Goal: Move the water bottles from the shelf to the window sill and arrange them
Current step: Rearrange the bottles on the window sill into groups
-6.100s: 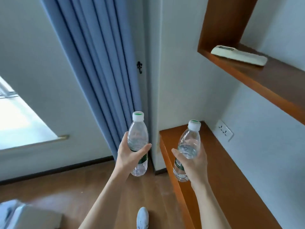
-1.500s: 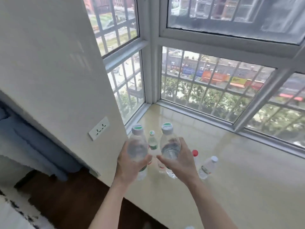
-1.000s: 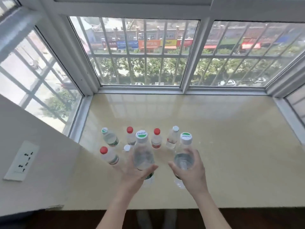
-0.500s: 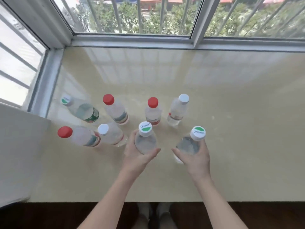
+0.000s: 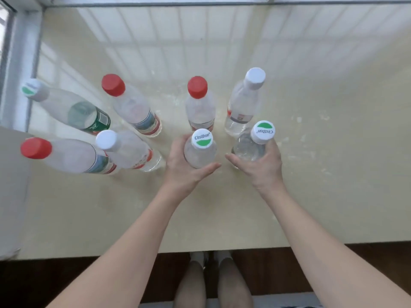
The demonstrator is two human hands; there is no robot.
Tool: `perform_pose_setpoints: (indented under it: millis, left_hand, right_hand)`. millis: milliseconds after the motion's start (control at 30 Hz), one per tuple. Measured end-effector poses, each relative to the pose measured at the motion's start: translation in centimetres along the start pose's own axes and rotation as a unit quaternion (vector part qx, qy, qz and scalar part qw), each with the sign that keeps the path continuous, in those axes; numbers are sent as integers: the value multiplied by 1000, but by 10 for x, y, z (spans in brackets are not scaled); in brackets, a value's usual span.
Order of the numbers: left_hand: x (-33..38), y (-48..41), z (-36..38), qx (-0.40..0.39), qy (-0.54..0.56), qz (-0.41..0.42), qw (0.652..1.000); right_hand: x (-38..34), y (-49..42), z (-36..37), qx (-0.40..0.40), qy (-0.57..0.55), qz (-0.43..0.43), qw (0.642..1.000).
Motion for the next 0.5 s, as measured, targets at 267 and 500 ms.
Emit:
perform_pose_setpoints:
  millis: [267,500]
  left_hand:
    - [-13,-1,-1,-1,-32,-6,999]
    - [-32,4,0,9,-50,-11,999]
  right_hand:
    - [17,6,-3,-26,4,22,999]
    - [36,8,-28,-97,30,46,994]
Point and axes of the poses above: each hand's wrist, its own y-axis away from the middle knuckle, its own z-axis out of the palm, x = y × z, the point moved 6 cm from there along -y, towards the middle knuckle, and after that the axes turned 5 degrees about -y, right-handed, at the moved point
